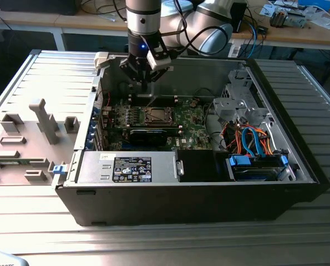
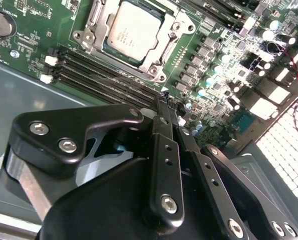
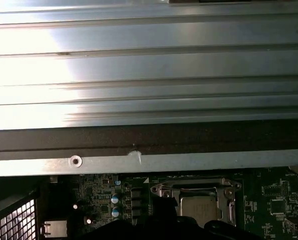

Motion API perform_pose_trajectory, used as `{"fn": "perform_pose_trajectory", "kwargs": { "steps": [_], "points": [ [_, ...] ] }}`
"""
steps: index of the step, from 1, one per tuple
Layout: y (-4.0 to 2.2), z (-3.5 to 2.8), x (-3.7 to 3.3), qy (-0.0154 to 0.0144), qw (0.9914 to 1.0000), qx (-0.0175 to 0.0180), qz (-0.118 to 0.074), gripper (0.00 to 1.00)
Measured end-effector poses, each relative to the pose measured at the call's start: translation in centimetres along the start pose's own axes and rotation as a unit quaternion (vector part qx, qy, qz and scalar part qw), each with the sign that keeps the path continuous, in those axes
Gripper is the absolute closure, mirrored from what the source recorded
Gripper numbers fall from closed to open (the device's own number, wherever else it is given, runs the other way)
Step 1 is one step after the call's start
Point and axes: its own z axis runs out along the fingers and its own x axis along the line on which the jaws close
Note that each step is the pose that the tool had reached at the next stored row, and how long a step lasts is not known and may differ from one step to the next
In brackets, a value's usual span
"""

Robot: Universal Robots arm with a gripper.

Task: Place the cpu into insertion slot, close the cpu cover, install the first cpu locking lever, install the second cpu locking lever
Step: 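Install the first cpu locking lever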

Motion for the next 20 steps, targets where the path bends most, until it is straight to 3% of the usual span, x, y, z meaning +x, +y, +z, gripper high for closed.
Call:
{"fn": "perform_pose_trajectory", "kwargs": {
  "steps": [4,20],
  "points": [
    [0.01,0.01,-0.41,0.0000,1.00000,0.0000,0.000,0.89],
    [0.02,0.50,-0.52,0.0000,1.00000,0.0001,0.000,0.89]
  ]
}}
